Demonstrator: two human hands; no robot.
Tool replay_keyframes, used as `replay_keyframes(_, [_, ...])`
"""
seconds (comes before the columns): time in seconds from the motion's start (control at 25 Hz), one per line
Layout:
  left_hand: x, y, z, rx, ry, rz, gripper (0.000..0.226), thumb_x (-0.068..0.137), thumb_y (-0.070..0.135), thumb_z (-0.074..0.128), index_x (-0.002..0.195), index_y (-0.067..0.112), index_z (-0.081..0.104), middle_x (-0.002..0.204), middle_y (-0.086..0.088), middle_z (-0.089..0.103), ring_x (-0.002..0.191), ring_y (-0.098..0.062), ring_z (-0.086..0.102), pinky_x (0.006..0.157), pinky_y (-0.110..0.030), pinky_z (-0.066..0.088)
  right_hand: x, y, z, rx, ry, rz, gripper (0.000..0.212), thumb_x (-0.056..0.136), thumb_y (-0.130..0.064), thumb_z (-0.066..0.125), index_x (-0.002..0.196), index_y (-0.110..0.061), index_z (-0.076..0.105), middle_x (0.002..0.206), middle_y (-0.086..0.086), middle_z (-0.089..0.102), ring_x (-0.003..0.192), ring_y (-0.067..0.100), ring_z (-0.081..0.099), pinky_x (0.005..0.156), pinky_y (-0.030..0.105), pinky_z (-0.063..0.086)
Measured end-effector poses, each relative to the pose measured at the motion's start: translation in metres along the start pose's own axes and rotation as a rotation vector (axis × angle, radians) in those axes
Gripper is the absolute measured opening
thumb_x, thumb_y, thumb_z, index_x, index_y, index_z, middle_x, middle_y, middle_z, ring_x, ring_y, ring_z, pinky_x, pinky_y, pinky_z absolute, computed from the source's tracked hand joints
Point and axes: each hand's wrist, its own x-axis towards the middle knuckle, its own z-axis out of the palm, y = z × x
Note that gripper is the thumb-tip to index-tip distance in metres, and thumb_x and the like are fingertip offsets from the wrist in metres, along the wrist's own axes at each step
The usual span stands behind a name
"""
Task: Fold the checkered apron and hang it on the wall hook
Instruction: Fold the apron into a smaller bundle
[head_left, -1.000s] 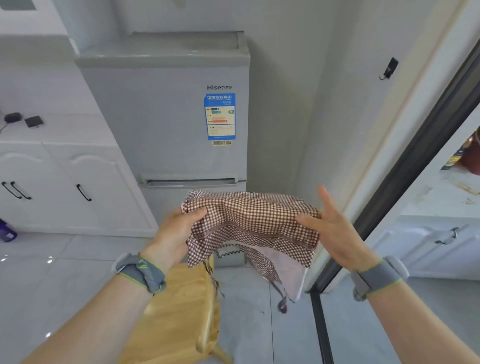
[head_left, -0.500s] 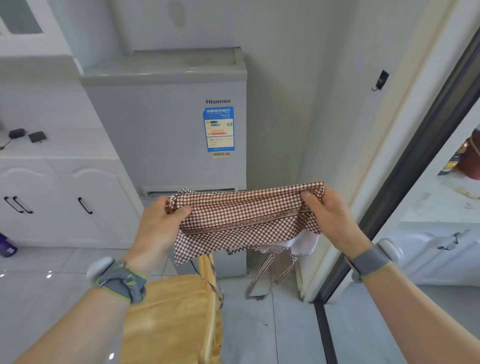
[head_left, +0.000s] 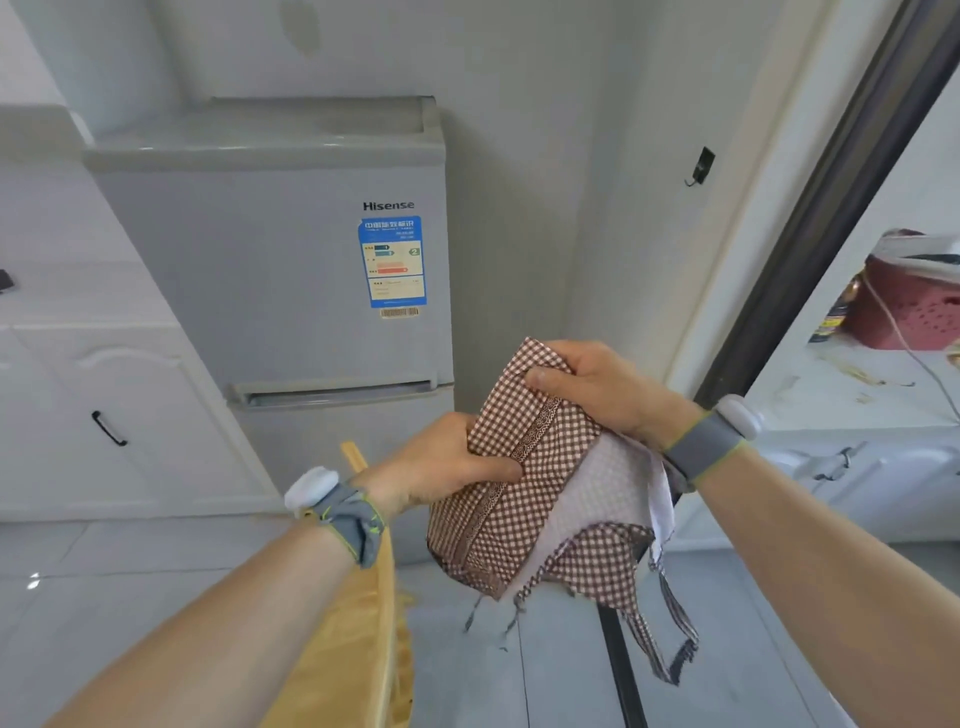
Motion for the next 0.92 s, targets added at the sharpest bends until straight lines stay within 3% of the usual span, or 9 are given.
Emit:
replay_keyframes(0.12, [-0.003,-0.009,0.01,0.036,0.244,-0.036,0.024,0.078,0.031,0.075,0.098,0.026,0.065,0.085,0.019,0.064,0.075,0.008,0.056,0.062,-0.009,0.041,-0.008,0.034,-0.002,-0.049,-0.205,0.289,0.035,0.086,-0.037,0.068,0.111,-0.012,0.066,0.106,-0.001,0.073,0.097,0.008,0.069,0.087,0.026,0.054])
replay_keyframes(0.2, [-0.004,-0.02,0.009,-0.026,0.37,-0.057,0.024,0.079,0.029,0.074,0.101,0.027,0.064,0.085,0.022,0.062,0.076,0.011,0.054,0.057,-0.005,0.037,-0.006,0.057,0.008,-0.266,-0.236,0.303,0.034,0.084,-0.038,0.071,0.105,-0.011,0.068,0.102,0.001,0.074,0.098,0.016,0.068,0.089,0.031,0.054])
replay_keyframes(0.28, [-0.007,-0.035,0.005,-0.022,0.27,-0.11,0.028,0.078,0.027,0.075,0.104,0.024,0.063,0.087,0.021,0.063,0.083,0.001,0.062,0.061,-0.006,0.041,0.003,0.06,0.014,-0.307,-0.054,0.206,0.019,0.087,-0.024,0.068,0.094,-0.006,0.067,0.089,0.002,0.073,0.09,0.019,0.067,0.082,0.028,0.054])
replay_keyframes(0.36, [-0.013,-0.05,0.004,-0.001,0.141,-0.228,0.031,0.074,0.032,0.077,0.1,0.019,0.067,0.09,0.011,0.07,0.091,-0.014,0.068,0.074,-0.021,0.052,0.013,0.049,0.013,-0.342,0.103,0.099,0.014,0.087,-0.018,0.067,0.093,-0.006,0.065,0.088,0.005,0.071,0.086,0.018,0.065,0.078,0.031,0.051])
replay_keyframes(0.48, [-0.008,-0.06,0.001,-0.213,0.328,-0.406,0.033,0.067,0.04,0.076,0.092,0.019,0.072,0.093,-0.001,0.076,0.087,-0.023,0.071,0.087,-0.042,0.055,0.015,0.026,0.015,-0.469,0.258,-0.152,0.006,0.085,-0.014,0.064,0.09,-0.011,0.061,0.08,0.0,0.064,0.073,0.008,0.054,0.065,0.017,0.037])
replay_keyframes(0.56, [-0.003,-0.055,-0.001,-0.539,0.495,-0.481,0.028,0.077,0.028,0.07,0.1,0.012,0.071,0.1,-0.01,0.075,0.092,-0.031,0.07,0.093,-0.047,0.052,0.004,0.016,0.032,-0.562,0.298,-0.397,0.015,0.081,-0.008,0.06,0.094,-0.014,0.062,0.082,0.0,0.06,0.076,0.009,0.052,0.068,0.013,0.035])
replay_keyframes(0.64, [0.003,-0.046,-0.005,-0.941,0.457,-0.543,0.034,0.094,0.017,0.049,0.12,0.0,0.062,0.115,-0.018,0.068,0.105,-0.036,0.065,0.095,-0.046,0.05,-0.012,0.023,0.061,-0.691,0.269,-0.558,0.016,0.079,-0.007,0.06,0.093,-0.014,0.065,0.081,0.004,0.057,0.079,0.019,0.051,0.069,0.024,0.041])
replay_keyframes(0.72, [0.002,-0.038,-0.012,-1.128,0.353,-0.527,0.038,0.096,0.016,0.036,0.117,-0.004,0.061,0.11,-0.024,0.069,0.102,-0.036,0.064,0.091,-0.045,0.05,-0.024,0.043,0.093,-0.772,0.243,-0.621,0.013,0.081,-0.004,0.06,0.088,-0.013,0.067,0.082,0.007,0.057,0.082,0.025,0.053,0.068,0.036,0.047])
replay_keyframes(0.92, [-0.025,-0.025,-0.034,-1.223,0.127,-0.316,0.045,0.072,0.026,0.059,0.108,0.001,0.067,0.112,-0.021,0.066,0.1,-0.034,0.059,0.1,-0.047,0.04,-0.029,0.07,0.107,-0.695,0.167,-0.538,0.038,0.081,-0.002,0.05,0.109,-0.015,0.073,0.127,0.014,0.061,0.128,0.029,0.051,0.105,0.039,0.045])
